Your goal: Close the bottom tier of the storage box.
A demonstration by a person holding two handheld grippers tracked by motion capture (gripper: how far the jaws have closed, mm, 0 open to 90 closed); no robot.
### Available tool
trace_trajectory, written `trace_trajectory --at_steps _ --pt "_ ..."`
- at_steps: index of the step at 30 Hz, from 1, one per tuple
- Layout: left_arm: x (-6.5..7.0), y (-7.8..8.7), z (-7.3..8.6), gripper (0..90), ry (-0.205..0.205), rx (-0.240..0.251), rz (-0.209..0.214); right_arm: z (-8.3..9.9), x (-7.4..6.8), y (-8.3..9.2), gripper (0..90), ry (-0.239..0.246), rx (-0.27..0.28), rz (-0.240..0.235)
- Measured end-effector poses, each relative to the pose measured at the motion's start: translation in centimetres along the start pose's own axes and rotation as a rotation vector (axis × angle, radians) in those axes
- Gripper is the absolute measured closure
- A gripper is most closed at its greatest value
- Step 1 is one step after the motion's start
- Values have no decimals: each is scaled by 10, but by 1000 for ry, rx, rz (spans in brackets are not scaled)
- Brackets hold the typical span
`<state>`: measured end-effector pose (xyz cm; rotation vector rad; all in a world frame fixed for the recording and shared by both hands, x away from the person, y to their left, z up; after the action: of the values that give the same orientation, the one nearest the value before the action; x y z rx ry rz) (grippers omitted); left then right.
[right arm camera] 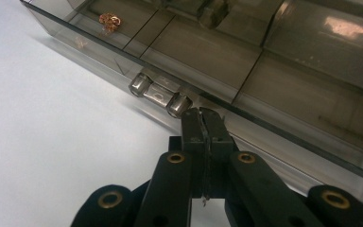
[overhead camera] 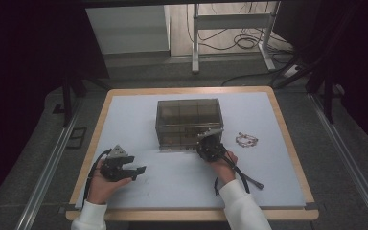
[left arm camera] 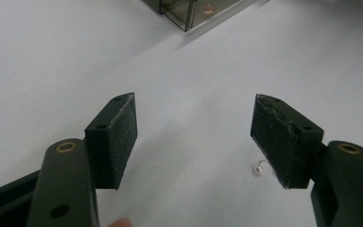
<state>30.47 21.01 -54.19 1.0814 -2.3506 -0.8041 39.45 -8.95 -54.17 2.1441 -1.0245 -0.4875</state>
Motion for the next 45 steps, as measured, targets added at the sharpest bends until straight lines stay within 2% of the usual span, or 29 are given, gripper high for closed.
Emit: trace_trajectory --at_steps 15,45 --pt "-1 0 1 326 1 -2 0 -6 6 -6 897 -16 12 26" --pt "-4 2 1 325 9 4 -1 -15 11 -13 896 -57 63 37"
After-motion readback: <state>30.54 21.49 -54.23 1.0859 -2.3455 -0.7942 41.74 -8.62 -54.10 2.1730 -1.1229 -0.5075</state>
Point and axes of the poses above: each handheld gripper's, and its own axes: y roughly backward along the jaws, z roughly out of its underside, x roughly to its right, the point moved 3 cm from there along -y, roughly forward along the jaws, and after that the axes turned 2 degrees about x, right-handed, at the moved point
